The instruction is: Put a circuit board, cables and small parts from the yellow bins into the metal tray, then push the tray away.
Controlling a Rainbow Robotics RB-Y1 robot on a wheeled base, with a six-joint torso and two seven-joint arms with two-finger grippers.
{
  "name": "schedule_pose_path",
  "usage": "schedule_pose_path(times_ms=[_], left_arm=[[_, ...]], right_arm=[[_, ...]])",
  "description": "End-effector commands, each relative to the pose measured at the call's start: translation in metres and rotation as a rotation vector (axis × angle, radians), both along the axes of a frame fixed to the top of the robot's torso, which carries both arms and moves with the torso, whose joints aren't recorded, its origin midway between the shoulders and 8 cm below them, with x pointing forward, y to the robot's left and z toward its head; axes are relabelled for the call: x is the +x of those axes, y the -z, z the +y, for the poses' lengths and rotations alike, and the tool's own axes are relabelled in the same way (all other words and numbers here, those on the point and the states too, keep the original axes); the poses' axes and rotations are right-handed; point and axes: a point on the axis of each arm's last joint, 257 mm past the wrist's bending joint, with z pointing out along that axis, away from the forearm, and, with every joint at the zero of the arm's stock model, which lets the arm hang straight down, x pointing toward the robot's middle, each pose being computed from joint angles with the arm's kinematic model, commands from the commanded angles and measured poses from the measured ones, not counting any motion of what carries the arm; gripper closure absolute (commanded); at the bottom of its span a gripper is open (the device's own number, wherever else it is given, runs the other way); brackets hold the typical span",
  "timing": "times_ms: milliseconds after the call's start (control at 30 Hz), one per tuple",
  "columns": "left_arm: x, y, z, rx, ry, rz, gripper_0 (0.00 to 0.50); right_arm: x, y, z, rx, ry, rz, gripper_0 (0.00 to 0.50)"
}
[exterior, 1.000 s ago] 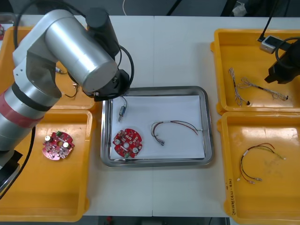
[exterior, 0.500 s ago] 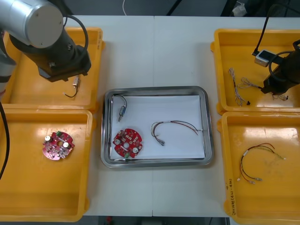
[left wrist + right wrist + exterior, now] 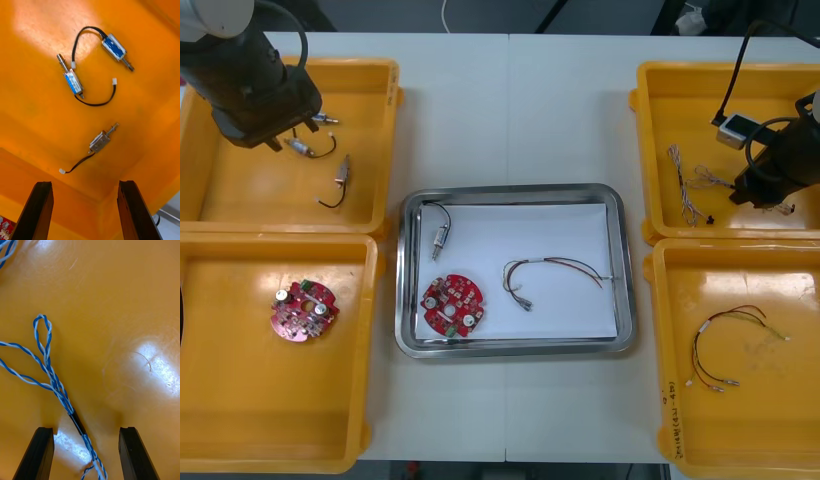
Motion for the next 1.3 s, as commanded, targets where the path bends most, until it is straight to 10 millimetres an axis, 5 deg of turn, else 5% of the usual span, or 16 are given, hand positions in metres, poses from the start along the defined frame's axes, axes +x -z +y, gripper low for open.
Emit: schedule_pose_path(times_ms=[33, 467, 500, 533, 567, 667, 733, 1000, 1300], left_arm=[[0.028, -0.052, 0.028, 0.003, -0.053, -0.116, 0.000], [0.075, -0.038, 0.046, -0.085, -0.142, -0.180, 0.000], [0.078, -0.037, 0.047, -0.091, -0.150, -0.179, 0.000], [0.080, -0.033, 0.048, -0.094, -0.157, -0.177, 0.000], [0.081, -0.032, 0.048, -0.095, -0.161, -0.177, 0.000], [0.089, -0.020, 0.048, -0.103, -0.171, -0.180, 0.000], [0.092, -0.012, 0.049, -0.103, -0.177, -0.178, 0.000], [0.099, 0.020, 0.041, -0.098, -0.170, -0.165, 0.000], [0.100, 0.044, 0.028, -0.101, -0.155, -0.145, 0.000]], right_arm=[[0.000, 0.009, 0.004, -0.003, -0.016, -0.010, 0.000], [-0.003, 0.021, 0.003, 0.008, -0.004, -0.010, 0.011], [-0.003, 0.021, 0.004, 0.009, -0.005, -0.010, 0.114], [-0.003, 0.022, 0.005, 0.014, -0.006, -0.010, 0.272], [-0.003, 0.022, 0.006, 0.016, -0.005, -0.010, 0.331], [-0.002, 0.023, 0.011, 0.041, -0.011, -0.020, 0.442], [0.000, 0.022, 0.013, 0.047, -0.015, -0.030, 0.470], [0.008, 0.014, 0.009, 0.035, -0.015, -0.066, 0.500], [0.007, -0.021, -0.002, 0.001, -0.011, -0.094, 0.500]])
